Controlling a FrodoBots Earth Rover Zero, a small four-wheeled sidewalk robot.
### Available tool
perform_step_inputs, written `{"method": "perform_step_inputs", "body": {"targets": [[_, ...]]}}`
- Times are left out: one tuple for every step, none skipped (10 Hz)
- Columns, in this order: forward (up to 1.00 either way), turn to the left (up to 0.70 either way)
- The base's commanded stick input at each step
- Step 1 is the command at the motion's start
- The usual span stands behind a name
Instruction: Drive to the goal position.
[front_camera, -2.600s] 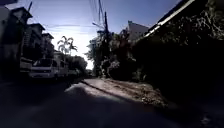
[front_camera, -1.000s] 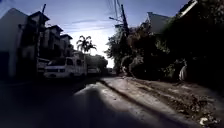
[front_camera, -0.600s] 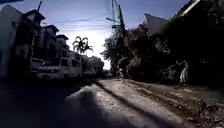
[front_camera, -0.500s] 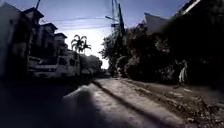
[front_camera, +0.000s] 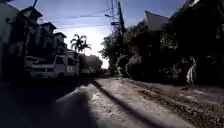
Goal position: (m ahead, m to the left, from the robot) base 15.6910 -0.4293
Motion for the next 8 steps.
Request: {"method": "perform_step_inputs", "body": {"targets": [[0.70, 0.00], [0.70, 0.00], [0.70, 0.00], [0.70, 0.00], [0.70, 0.00], [0.70, 0.00], [0.70, 0.00], [0.70, 0.00]]}}
